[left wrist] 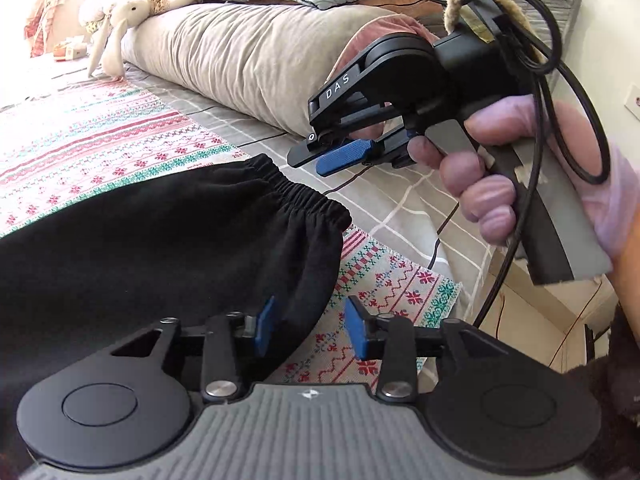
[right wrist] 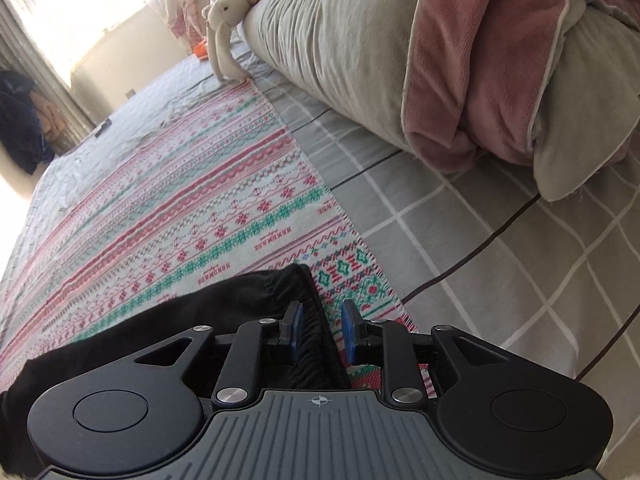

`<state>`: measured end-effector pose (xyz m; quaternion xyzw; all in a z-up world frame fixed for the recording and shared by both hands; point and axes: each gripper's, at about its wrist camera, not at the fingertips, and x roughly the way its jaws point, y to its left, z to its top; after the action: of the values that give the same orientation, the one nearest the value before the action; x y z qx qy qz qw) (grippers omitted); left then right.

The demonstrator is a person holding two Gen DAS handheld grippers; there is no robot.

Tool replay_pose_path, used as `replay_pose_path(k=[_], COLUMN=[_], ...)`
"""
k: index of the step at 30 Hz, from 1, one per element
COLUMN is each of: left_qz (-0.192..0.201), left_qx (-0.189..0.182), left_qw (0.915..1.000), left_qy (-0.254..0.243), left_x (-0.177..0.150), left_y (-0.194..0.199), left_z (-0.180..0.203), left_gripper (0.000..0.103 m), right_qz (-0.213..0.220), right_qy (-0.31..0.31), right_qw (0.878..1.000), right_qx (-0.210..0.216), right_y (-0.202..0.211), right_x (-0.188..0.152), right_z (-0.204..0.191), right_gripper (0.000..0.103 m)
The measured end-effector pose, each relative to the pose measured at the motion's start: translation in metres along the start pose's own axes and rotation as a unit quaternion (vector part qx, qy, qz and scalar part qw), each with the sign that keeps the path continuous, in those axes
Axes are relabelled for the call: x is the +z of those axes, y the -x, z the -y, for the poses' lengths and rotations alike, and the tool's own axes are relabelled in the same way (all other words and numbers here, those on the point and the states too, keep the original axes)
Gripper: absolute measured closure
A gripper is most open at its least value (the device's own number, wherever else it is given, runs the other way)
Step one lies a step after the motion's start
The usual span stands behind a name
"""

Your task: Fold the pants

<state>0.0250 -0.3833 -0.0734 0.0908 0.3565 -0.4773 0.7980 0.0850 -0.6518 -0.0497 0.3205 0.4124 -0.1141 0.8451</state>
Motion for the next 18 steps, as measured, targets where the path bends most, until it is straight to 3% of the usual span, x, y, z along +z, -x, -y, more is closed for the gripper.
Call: replay_pose_path(k=[3, 6, 7, 9, 14, 18], left_qz=[0.004, 0.003, 0.002, -0.004, -0.031, -0.042], left_qx=[0.024, 0.041, 0.046, 0.063, 0.108, 0.118], left_qw=[0.9993, 0.9988, 0.9986, 0.9976, 0.9927, 0.9912], left_qy=[-0.029, -0.028, -0.026, -0.028, -0.043, -0.044], left_x=[-0.008, -0.016, -0.019, -0.028, -0.046, -0.061], left_y=[0.019, 0.040, 0.047, 0.058, 0.080, 0.093], left_z=[-0.005, -0.021, -0.027, -0.039, -0.065, -0.082], left_gripper=[0.036, 0.028, 0.026, 0.023, 0.023, 0.023], right_qz=[-0.001, -0.001, -0.001, -0.003, -0.022, -0.047], right_qy=[-0.031, -0.017, -0.009, 0.003, 0.045, 0.081], right_qw=[0.999, 0.999, 1.000, 1.000, 0.997, 0.993], right_qx=[0.031, 0.028, 0.025, 0.027, 0.053, 0.070], right_y=[0.006, 0.009, 0.009, 0.011, 0.011, 0.007], right_x=[0.002, 0.000, -0.002, -0.005, -0.018, -0.031], right_z=[0.006, -0.002, -0.006, -0.015, -0.043, -0.068], right_gripper=[0.077, 0.075, 0.072, 0.055, 0.051, 0.051])
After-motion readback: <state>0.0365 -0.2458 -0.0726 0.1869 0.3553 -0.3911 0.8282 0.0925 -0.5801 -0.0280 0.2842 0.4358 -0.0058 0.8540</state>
